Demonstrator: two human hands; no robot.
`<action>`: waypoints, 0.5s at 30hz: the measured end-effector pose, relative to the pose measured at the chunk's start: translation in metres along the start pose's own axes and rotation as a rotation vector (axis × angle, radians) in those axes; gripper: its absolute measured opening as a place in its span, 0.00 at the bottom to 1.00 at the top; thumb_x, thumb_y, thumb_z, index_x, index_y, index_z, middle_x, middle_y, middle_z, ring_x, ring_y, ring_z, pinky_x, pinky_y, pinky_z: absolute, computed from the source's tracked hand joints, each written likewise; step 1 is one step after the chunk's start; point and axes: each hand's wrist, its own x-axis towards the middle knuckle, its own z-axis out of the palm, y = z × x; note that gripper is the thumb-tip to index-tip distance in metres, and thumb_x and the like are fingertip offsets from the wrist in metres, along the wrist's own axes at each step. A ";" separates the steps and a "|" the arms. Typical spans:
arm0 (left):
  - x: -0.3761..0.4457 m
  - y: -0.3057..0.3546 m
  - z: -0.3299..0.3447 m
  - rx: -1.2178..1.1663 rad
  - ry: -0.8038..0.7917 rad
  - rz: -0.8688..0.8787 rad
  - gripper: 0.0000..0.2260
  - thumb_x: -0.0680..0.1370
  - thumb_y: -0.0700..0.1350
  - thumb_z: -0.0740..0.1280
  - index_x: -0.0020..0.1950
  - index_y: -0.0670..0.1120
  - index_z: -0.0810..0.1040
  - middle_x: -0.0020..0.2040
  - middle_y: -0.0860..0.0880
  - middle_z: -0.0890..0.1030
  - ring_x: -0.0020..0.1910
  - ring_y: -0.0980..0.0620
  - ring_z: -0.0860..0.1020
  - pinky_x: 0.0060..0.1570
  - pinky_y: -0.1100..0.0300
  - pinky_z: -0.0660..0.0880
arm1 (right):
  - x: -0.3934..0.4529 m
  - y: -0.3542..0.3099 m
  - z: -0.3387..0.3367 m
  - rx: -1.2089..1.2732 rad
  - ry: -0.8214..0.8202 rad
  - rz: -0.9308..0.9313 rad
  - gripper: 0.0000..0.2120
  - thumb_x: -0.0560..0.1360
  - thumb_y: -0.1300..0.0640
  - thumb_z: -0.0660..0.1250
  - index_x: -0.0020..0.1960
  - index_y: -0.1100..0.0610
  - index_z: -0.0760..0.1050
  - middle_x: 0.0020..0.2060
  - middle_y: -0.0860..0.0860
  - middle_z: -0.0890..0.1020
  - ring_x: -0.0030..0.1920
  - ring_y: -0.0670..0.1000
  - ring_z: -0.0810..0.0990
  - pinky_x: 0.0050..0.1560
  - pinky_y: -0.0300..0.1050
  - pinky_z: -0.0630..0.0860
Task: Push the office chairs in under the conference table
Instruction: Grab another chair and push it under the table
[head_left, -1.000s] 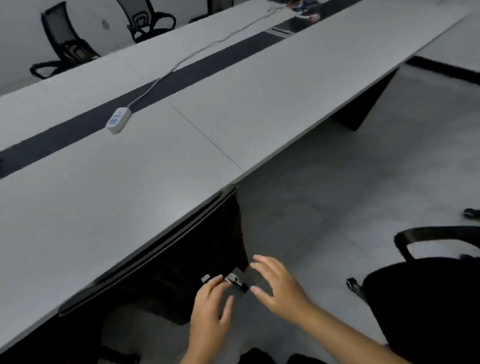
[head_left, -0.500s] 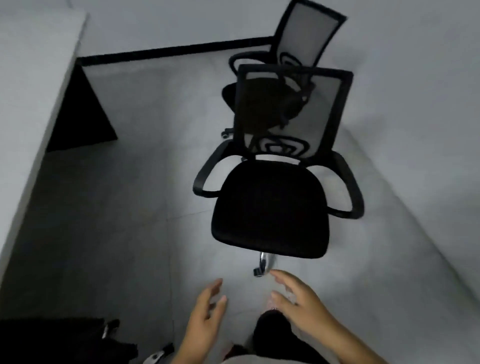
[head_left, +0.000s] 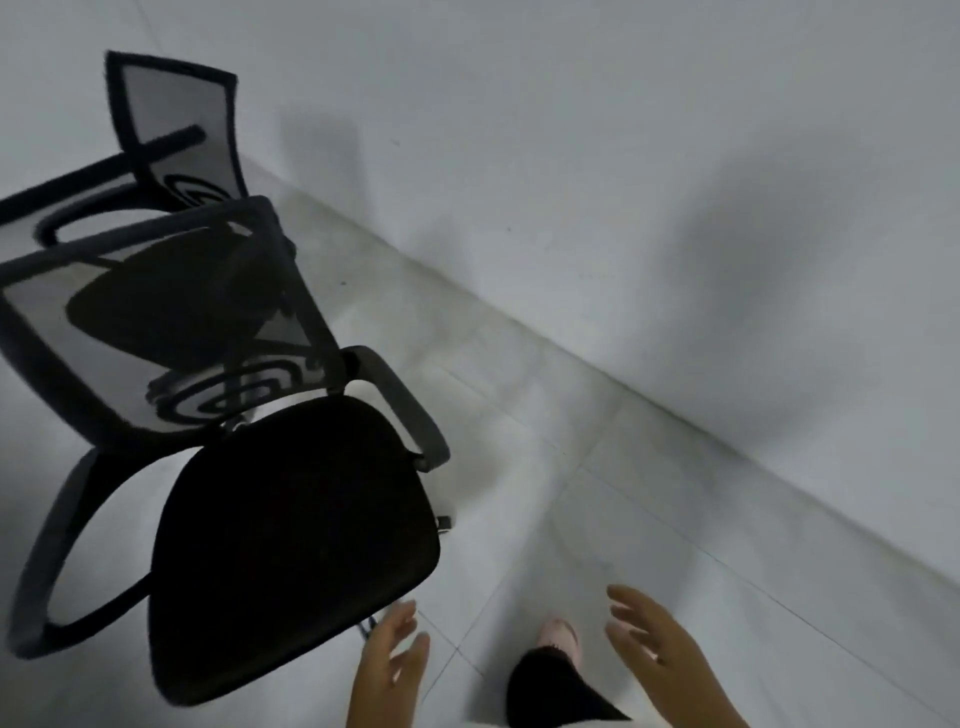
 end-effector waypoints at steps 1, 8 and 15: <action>0.013 0.015 0.018 0.009 -0.040 0.013 0.10 0.75 0.34 0.62 0.54 0.44 0.72 0.54 0.44 0.74 0.54 0.48 0.72 0.44 0.70 0.69 | 0.015 -0.004 -0.017 0.007 0.040 -0.021 0.16 0.65 0.37 0.65 0.50 0.40 0.68 0.47 0.35 0.78 0.49 0.27 0.73 0.57 0.35 0.73; 0.089 0.087 0.102 0.006 -0.049 0.051 0.12 0.77 0.32 0.59 0.56 0.45 0.70 0.52 0.48 0.74 0.57 0.50 0.71 0.55 0.59 0.65 | 0.117 -0.014 -0.110 0.049 0.154 -0.042 0.13 0.73 0.65 0.64 0.52 0.50 0.71 0.51 0.51 0.78 0.46 0.33 0.77 0.44 0.21 0.70; 0.210 0.128 0.153 0.054 0.081 -0.014 0.13 0.76 0.27 0.55 0.57 0.36 0.70 0.46 0.43 0.73 0.40 0.58 0.77 0.31 0.80 0.69 | 0.229 -0.032 -0.139 0.117 0.169 0.082 0.18 0.63 0.49 0.75 0.39 0.26 0.74 0.39 0.28 0.80 0.45 0.28 0.76 0.41 0.20 0.70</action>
